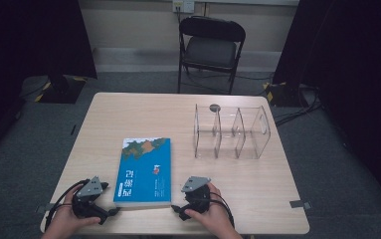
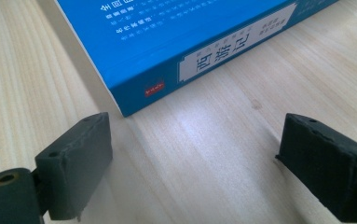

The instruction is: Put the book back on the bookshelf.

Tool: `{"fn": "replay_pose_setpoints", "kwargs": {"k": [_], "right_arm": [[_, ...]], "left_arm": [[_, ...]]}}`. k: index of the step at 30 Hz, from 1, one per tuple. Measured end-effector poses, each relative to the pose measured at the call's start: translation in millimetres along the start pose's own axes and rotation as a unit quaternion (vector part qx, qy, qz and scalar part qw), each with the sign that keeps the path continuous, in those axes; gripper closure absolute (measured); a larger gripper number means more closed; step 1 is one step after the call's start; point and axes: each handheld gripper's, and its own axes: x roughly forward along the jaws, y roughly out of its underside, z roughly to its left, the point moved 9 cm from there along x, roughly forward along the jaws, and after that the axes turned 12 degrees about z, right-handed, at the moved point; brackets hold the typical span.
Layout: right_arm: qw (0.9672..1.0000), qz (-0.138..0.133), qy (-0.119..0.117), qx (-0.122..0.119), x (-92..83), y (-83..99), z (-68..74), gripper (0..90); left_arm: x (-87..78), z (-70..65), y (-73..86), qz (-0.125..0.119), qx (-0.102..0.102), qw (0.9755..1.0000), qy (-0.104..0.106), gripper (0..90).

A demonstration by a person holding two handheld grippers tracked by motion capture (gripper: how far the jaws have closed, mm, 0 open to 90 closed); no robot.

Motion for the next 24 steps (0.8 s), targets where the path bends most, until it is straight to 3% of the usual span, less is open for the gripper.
{"fn": "replay_pose_setpoints", "kwargs": {"k": [3, 4, 6, 8, 10, 11, 17, 21, 24], "right_arm": [[1.0000, 0.000, 0.000, 0.000, 0.0, 0.0, 0.0, 8.8], [1.0000, 0.000, 0.000, 0.000, 0.0, 0.0, 0.0, 8.8], [1.0000, 0.000, 0.000, 0.000, 0.0, 0.0, 0.0, 8.8], [1.0000, 0.000, 0.000, 0.000, 0.0, 0.0, 0.0, 8.8], [1.0000, 0.000, 0.000, 0.000, 0.0, 0.0, 0.0, 8.8], [1.0000, 0.000, 0.000, 0.000, 0.0, 0.0, 0.0, 8.8], [1.0000, 0.000, 0.000, 0.000, 0.0, 0.0, 0.0, 8.8], [1.0000, 0.000, 0.001, 0.000, 0.1, -0.1, 0.0, 8.8], [1.0000, -0.001, 0.001, 0.000, 0.2, -0.3, 0.0, 8.8]], "left_arm": [[-0.1, 0.3, -0.9, 0.010, 0.003, 0.9999, -0.007, 0.0], [1.2, -2.9, -2.1, 0.008, -0.010, 0.9999, -0.001, 0.0], [1.1, -4.1, -3.0, 0.013, -0.005, 0.9999, -0.003, 0.1], [-0.4, -10.3, -7.0, 0.010, 0.002, 0.9999, 0.005, 7.5], [-1.6, -14.7, -10.0, 0.010, 0.015, 0.9998, 0.009, 21.5], [-1.2, -16.6, -10.7, 0.012, 0.013, 0.9998, 0.010, 22.6], [-0.8, -17.3, -13.1, 0.016, 0.012, 0.9998, 0.006, 25.6], [-0.1, -16.9, -14.7, 0.014, -0.005, 0.9999, 0.004, 26.1], [0.1, -16.6, -14.5, 0.025, 0.002, 0.9997, -0.002, 25.8]]}}
